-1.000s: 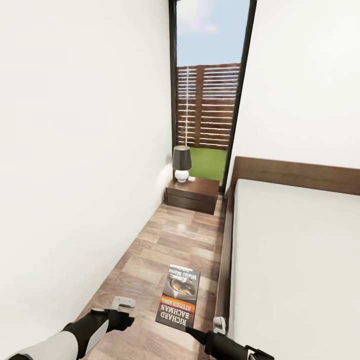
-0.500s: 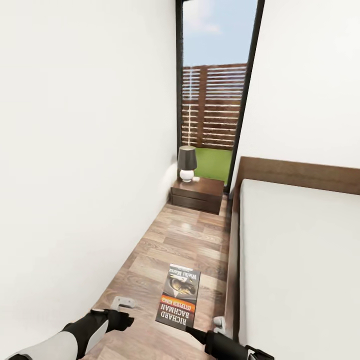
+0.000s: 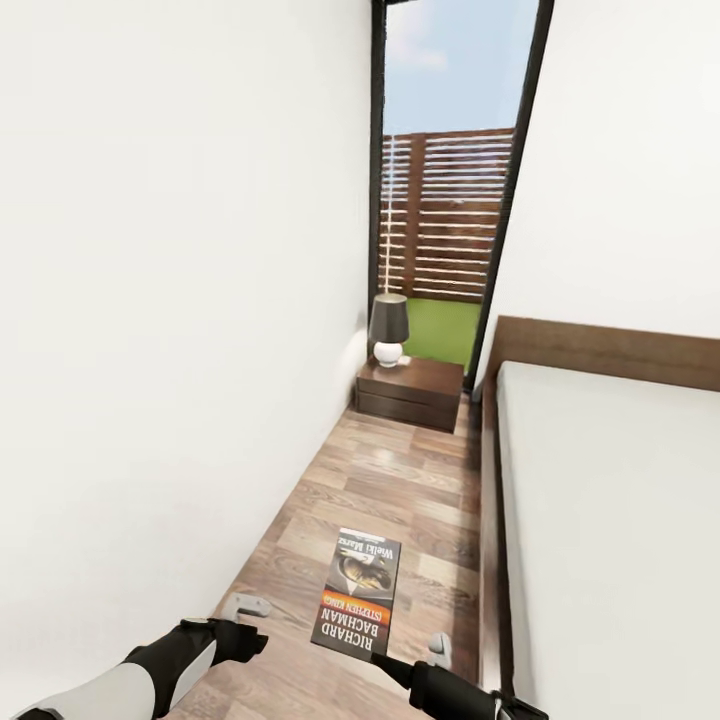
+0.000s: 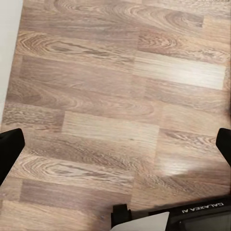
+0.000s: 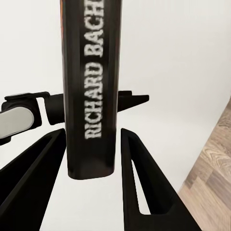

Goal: In the bedroom, move the book from the bed onto either nightstand, and place the two sandals side by side next to the bed.

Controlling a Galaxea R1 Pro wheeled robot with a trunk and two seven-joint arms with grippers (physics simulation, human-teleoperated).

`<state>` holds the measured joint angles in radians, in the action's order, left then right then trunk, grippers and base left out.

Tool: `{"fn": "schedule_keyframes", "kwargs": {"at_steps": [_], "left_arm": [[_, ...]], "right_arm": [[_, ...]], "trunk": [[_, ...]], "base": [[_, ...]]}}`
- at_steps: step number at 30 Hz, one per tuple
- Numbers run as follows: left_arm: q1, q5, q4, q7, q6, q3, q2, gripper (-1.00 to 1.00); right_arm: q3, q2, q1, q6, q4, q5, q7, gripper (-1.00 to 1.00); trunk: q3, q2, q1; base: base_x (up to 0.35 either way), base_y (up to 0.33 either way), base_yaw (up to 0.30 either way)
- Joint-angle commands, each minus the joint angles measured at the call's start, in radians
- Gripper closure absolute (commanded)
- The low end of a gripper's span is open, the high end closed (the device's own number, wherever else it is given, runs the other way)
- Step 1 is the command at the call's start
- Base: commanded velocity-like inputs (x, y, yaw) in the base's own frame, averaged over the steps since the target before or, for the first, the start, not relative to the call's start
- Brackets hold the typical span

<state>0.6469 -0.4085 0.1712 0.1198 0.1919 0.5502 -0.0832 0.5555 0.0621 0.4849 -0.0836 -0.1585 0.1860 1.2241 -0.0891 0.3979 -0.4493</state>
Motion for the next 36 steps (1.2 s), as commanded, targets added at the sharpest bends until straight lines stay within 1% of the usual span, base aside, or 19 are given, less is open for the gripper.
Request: {"fn": "schedule_keyframes", "kwargs": {"at_steps": [1,36], "left_arm": [[0.001,-0.01,0.002,0.001,0.006,0.006,-0.001,-1.0],[0.0,-0.009,0.002,0.001,0.003,0.011,0.002,-1.0]], "right_arm": [[0.011,0.001,0.0,-0.009,-0.002,0.007,0.004,1.0],[0.011,0.002,0.0,-0.008,-0.001,0.007,0.004,1.0]], "trunk": [[-0.001,0.002,-0.001],[0.054,0.002,-0.001]], "base": [[0.044,0.088,0.005],[0.005,0.009,0.001]]}}
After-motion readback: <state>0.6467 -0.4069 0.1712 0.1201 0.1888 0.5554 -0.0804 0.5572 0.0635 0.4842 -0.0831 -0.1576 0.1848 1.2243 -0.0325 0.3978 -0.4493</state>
